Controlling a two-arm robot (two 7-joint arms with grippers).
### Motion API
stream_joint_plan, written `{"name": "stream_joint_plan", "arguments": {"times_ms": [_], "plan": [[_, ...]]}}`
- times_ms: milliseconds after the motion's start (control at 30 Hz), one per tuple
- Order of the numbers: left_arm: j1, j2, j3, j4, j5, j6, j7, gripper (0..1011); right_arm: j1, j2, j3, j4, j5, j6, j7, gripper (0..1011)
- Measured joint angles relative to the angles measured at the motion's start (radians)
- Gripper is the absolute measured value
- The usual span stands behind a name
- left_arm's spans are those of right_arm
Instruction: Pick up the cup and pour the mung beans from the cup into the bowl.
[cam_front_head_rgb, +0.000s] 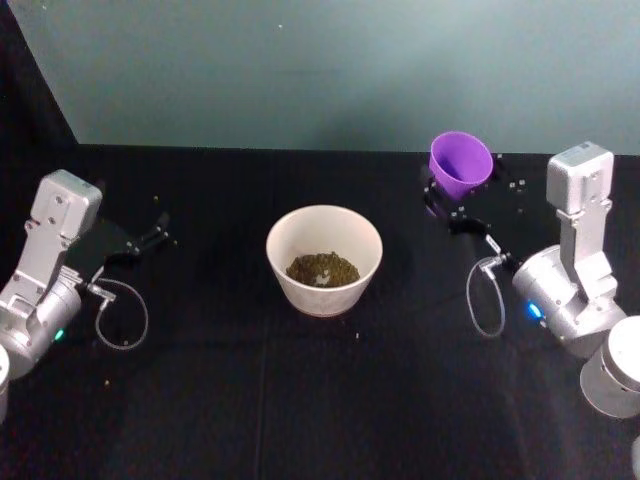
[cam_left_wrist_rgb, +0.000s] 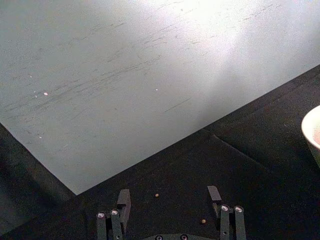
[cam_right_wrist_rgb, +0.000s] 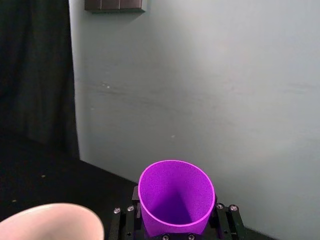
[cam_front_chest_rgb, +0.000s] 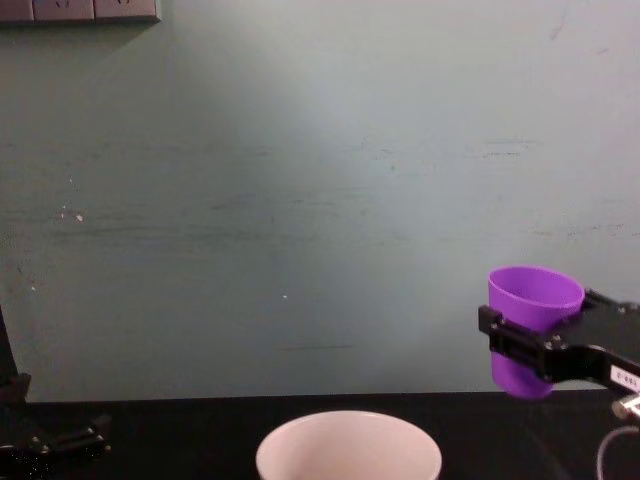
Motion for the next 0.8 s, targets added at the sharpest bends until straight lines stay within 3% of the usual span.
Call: {"name": "stream_joint_plan", "arguments": {"times_ms": [67, 333, 567, 800], "plan": [[0.000, 0.000, 0.000, 0.000, 0.000, 0.000, 0.000, 1000, 0.005, 0.008, 0.000, 0.019, 0.034, 0.001, 0.027, 734], [0.000, 0.000, 0.000, 0.000, 0.000, 0.000, 0.000, 1000, 0.033, 0.038, -0.026, 0.095, 0.100, 0.015, 0.106, 734], [0.000, 0.000, 0.000, 0.000, 0.000, 0.000, 0.000, 1000, 0.046, 0.048, -0.040, 0.155, 0.148, 0.014, 0.144, 734], [0.000, 0.000, 0.000, 0.000, 0.000, 0.000, 0.000, 1000, 0.055, 0.058, -0.062, 0.194, 0.168, 0.009, 0.161, 734]]}}
